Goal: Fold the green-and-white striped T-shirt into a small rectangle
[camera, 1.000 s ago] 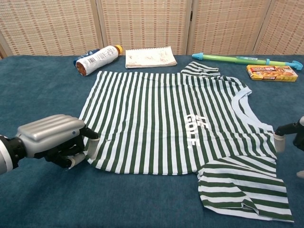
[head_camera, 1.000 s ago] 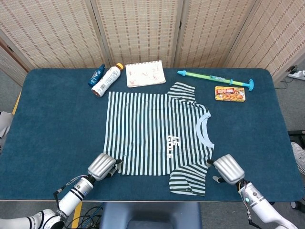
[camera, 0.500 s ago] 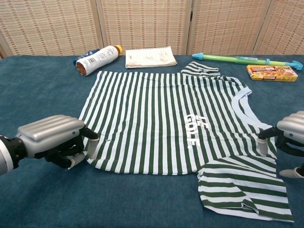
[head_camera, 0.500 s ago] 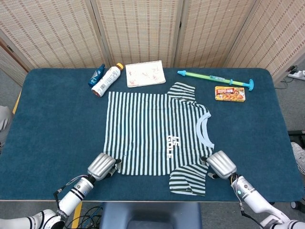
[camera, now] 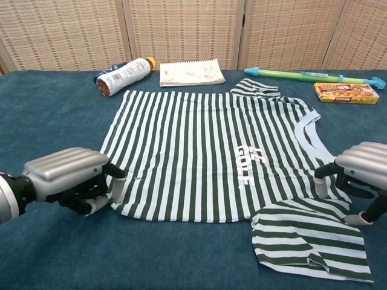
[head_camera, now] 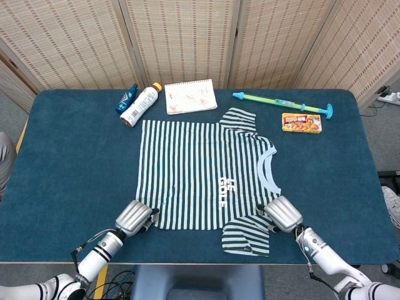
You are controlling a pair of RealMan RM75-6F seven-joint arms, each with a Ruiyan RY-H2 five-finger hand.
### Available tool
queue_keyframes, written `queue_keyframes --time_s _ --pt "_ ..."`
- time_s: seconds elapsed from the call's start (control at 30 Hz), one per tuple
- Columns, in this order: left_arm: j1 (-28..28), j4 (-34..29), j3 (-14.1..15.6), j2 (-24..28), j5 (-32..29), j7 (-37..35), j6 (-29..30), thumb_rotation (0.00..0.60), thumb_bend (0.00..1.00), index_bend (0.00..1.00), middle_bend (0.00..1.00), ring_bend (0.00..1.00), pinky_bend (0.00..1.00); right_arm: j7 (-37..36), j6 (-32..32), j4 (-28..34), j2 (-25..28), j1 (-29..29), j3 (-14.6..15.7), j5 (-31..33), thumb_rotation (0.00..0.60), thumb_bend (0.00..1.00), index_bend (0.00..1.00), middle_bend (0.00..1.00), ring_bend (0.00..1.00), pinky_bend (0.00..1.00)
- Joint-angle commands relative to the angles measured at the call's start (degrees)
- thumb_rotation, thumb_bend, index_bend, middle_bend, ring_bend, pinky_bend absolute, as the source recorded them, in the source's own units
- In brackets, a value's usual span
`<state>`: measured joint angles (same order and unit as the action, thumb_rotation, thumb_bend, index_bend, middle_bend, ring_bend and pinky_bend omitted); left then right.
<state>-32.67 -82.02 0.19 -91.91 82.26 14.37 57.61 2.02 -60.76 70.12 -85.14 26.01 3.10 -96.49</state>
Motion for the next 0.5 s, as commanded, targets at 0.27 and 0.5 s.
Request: queue_keyframes --time_s 0.27,0.5 --pt "0.0 -0.2 0.1 0.0 -0.3 0.2 -0.1 0.6 0.53 0.6 0.96 0.9 1.0 -0.1 -0.4 0.1 0.1 0.6 0.6 0.1 0.6 0.25 0.47 0.91 0.99 1.0" --pt "0.0 -0.4 0.1 0.1 -0.3 0.4 -0.2 0.6 0.53 0.6 0.96 0.9 1.0 -0.1 -0.5 0.3 0.3 0.7 1.2 0.4 0.6 0.29 0.47 0.91 0.99 1.0"
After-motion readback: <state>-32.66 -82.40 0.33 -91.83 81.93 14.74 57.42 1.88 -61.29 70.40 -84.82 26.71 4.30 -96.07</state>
